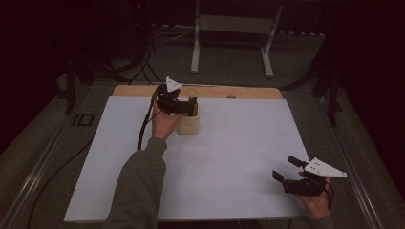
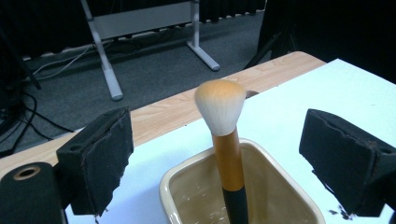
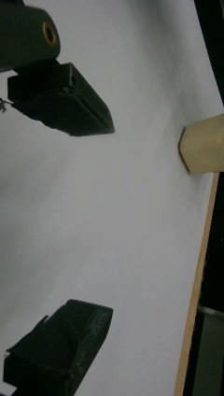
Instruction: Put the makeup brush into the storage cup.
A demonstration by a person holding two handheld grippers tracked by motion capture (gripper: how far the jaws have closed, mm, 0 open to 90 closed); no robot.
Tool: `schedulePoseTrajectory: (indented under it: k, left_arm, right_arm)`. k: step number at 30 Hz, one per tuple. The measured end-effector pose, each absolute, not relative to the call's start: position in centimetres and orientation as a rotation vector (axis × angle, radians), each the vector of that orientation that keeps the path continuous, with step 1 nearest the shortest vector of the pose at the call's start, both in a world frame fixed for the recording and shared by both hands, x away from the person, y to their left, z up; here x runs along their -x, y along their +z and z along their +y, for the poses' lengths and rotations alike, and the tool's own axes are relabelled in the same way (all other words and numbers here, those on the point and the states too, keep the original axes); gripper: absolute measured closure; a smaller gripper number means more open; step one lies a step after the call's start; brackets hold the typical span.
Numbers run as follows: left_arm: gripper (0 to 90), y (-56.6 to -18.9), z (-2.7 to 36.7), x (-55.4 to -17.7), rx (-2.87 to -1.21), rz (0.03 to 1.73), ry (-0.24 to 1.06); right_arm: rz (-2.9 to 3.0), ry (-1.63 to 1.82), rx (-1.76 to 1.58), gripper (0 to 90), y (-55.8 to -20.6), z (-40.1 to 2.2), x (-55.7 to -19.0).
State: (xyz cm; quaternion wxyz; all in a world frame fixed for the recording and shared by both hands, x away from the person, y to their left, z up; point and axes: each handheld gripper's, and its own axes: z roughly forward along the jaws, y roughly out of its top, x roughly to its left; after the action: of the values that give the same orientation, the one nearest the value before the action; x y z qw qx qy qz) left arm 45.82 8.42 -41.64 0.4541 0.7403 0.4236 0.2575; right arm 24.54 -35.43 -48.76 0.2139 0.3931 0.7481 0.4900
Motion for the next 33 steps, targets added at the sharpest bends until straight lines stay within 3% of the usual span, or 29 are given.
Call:
schedulePoseTrajectory:
  k: [33]
  left_arm:
    - [11.4,-39.8,10.8,-42.8,-1.829,1.008,0.633]
  right_arm:
    - [2.077,1.356,-1.094,10.8,-48.8,-35.3,-24.4]
